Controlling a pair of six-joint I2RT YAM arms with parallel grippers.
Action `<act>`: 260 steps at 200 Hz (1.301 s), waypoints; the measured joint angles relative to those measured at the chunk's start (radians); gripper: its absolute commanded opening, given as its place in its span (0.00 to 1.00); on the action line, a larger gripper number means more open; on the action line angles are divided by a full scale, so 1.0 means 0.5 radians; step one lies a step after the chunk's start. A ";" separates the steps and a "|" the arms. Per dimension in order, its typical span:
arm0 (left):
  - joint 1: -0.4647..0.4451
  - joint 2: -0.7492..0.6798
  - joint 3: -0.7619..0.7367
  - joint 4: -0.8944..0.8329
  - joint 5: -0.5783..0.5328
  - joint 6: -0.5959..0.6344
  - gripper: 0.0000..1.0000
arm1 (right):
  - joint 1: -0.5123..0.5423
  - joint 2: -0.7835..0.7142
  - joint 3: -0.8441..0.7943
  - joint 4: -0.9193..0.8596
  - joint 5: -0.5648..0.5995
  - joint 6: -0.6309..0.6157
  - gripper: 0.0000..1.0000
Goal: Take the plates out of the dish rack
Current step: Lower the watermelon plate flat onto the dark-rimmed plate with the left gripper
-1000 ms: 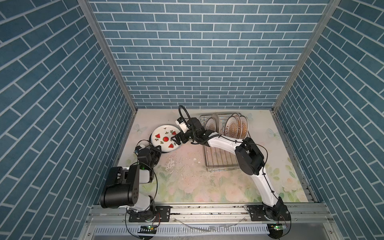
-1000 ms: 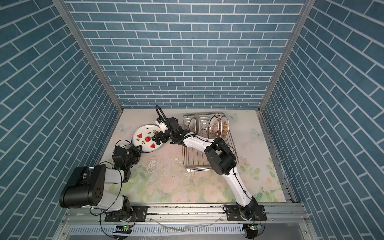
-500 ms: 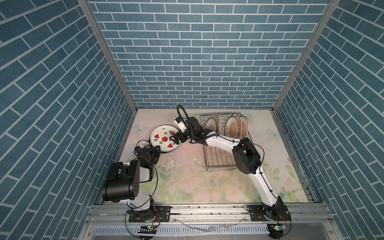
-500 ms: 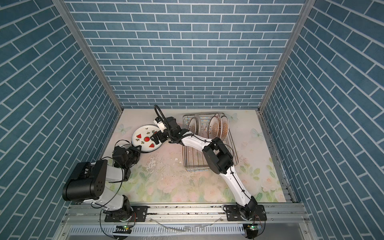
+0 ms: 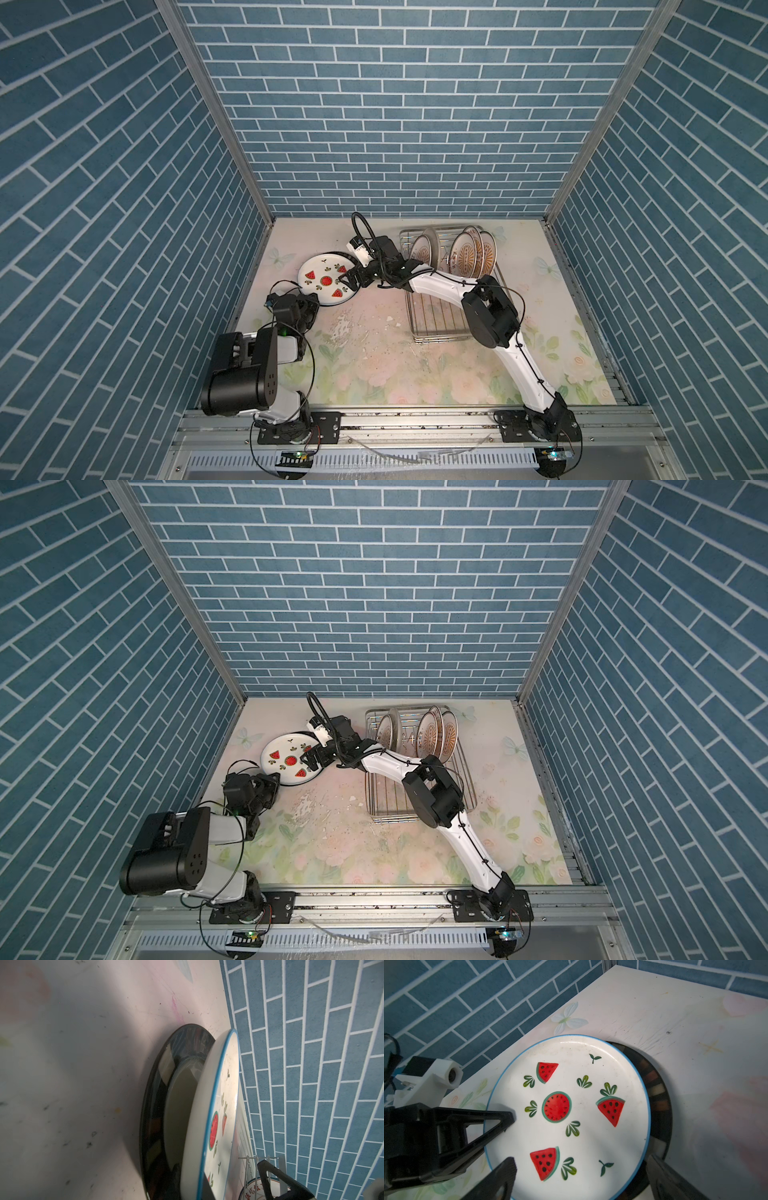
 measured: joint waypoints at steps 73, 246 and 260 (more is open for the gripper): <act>0.002 -0.082 0.139 -0.324 0.009 0.100 0.02 | 0.008 0.008 0.000 -0.001 0.000 0.000 0.99; 0.006 0.014 0.263 -0.533 0.021 0.096 0.23 | 0.021 0.008 -0.005 0.002 0.002 0.000 0.99; 0.007 0.022 0.264 -0.550 0.027 0.097 0.28 | 0.021 0.008 -0.005 0.002 0.002 0.000 0.99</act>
